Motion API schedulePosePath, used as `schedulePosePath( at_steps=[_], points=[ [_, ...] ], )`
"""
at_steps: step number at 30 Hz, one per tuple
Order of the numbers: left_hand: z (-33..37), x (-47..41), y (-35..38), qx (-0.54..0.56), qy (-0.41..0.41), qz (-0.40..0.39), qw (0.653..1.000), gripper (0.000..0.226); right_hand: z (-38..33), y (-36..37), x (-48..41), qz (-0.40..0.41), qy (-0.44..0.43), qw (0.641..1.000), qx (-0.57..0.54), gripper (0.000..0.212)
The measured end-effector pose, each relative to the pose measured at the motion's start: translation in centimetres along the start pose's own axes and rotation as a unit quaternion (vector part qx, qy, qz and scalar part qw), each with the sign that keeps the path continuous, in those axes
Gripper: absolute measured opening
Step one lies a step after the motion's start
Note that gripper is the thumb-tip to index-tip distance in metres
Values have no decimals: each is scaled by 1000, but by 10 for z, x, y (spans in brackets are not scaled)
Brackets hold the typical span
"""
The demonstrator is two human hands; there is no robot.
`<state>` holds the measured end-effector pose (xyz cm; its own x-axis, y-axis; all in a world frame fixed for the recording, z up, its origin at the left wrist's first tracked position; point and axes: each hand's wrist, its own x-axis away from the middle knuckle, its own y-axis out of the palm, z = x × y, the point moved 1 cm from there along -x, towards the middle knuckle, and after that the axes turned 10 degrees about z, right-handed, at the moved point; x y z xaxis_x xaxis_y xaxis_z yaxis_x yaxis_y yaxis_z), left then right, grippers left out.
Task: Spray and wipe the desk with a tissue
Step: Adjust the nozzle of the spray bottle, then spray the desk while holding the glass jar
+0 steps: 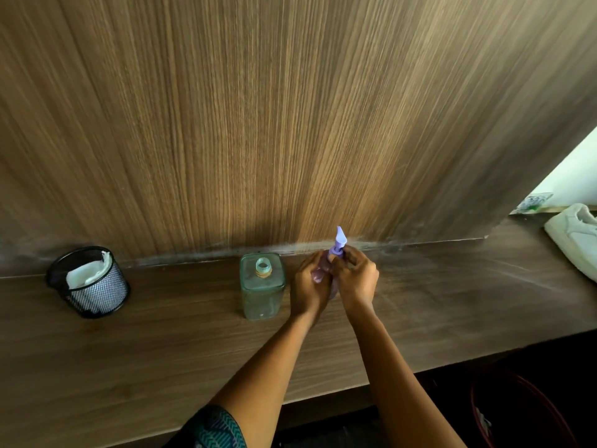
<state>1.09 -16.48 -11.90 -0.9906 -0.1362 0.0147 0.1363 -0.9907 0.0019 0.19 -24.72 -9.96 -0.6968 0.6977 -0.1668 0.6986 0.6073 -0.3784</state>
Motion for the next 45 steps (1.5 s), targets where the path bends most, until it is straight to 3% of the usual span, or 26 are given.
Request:
schedulePosePath(
  at_steps=[6,8,9,11,13,15,17,18,20,22,26,32,40,45],
  points=[
    [5,3,-4,118,-96,-37,988,29,-2,4,6,19,-11,995,95,28],
    [14,15,-9,82,-94,-46,991,32,-4,3,5,12,-5,995,96,27],
    [18,23,-15,46,-55,-60,996,29,-5,2,4,9,-5,995,99,26],
    [23,37,-31,-92,103,-81,987,28,-6,0,4,6,-12,994,104,25],
    [25,42,-55,-206,262,-19,943,39,-6,0,4,0,-17,994,106,26],
    [32,38,-81,-250,348,68,901,43,-7,-1,2,-5,-19,994,110,27],
    [35,25,-104,-321,307,143,884,64,-7,-1,1,-10,-31,994,105,27],
    [38,17,-113,-350,252,142,891,81,-8,-2,0,-14,-37,994,102,26],
    [31,0,-126,-391,142,68,907,111,-8,-1,0,-22,-36,995,95,24],
    [17,-13,-130,-393,74,-37,916,121,-8,-2,1,-30,-24,994,99,20],
    [3,-23,-132,-281,45,-65,957,107,-4,-1,0,-35,-17,994,98,20],
    [11,-23,-167,-249,61,-13,966,102,-3,0,-1,-40,-21,994,99,25],
    [28,-6,-216,-244,38,-15,969,95,-6,-3,4,-43,-32,994,96,27],
    [18,-6,-218,-249,32,-6,968,102,-13,-8,12,-44,-27,995,89,30]
  ],
)
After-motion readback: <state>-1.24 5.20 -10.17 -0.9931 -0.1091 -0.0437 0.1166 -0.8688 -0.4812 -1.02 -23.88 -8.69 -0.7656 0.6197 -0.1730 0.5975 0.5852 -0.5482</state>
